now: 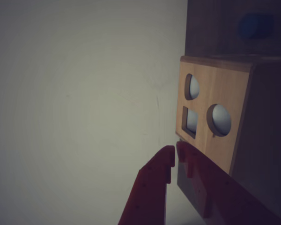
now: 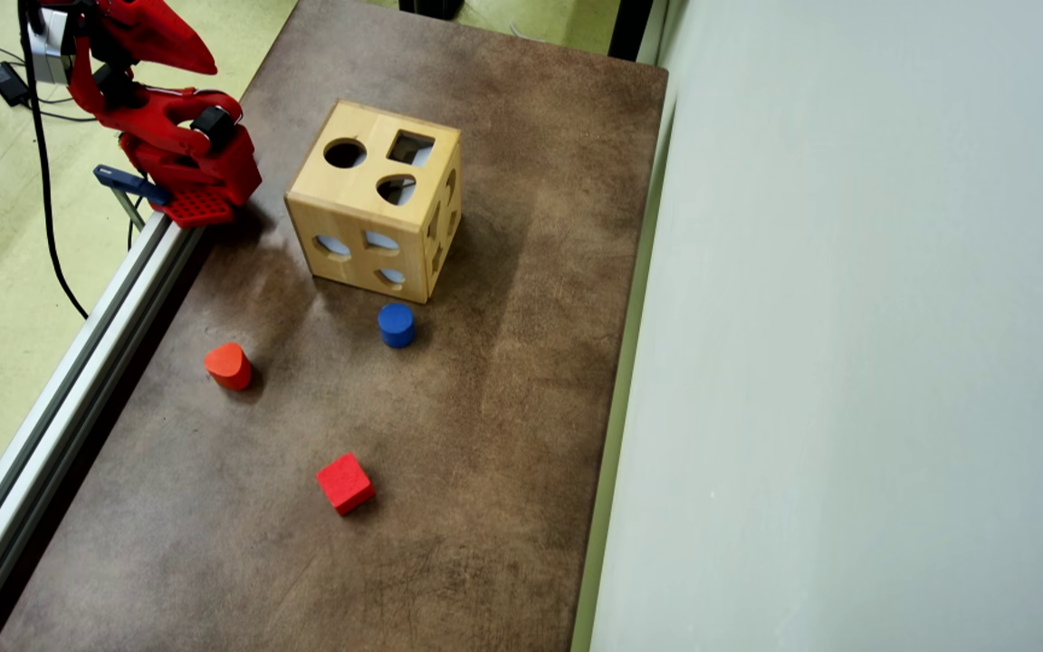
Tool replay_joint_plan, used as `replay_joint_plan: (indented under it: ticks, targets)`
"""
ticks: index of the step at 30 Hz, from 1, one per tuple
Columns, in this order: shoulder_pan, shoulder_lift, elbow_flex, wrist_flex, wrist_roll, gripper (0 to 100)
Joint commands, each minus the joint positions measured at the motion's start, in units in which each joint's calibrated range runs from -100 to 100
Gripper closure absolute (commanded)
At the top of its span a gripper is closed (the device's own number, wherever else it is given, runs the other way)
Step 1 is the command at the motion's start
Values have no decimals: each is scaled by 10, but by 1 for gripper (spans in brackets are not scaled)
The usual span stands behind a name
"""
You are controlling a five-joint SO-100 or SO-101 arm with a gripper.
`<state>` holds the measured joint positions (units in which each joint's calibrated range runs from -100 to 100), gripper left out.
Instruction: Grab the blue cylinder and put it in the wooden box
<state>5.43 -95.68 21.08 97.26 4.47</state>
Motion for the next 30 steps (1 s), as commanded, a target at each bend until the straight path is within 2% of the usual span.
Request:
replay_joint_plan:
  ticks: [1, 10, 20, 30]
  targets:
    - [-2, 3, 0, 3, -1, 98]
    - [4, 48, -5, -2, 1, 98]
    - [10, 405, -201, -177, 2, 98]
    - [218, 701, -204, -290, 2, 98]
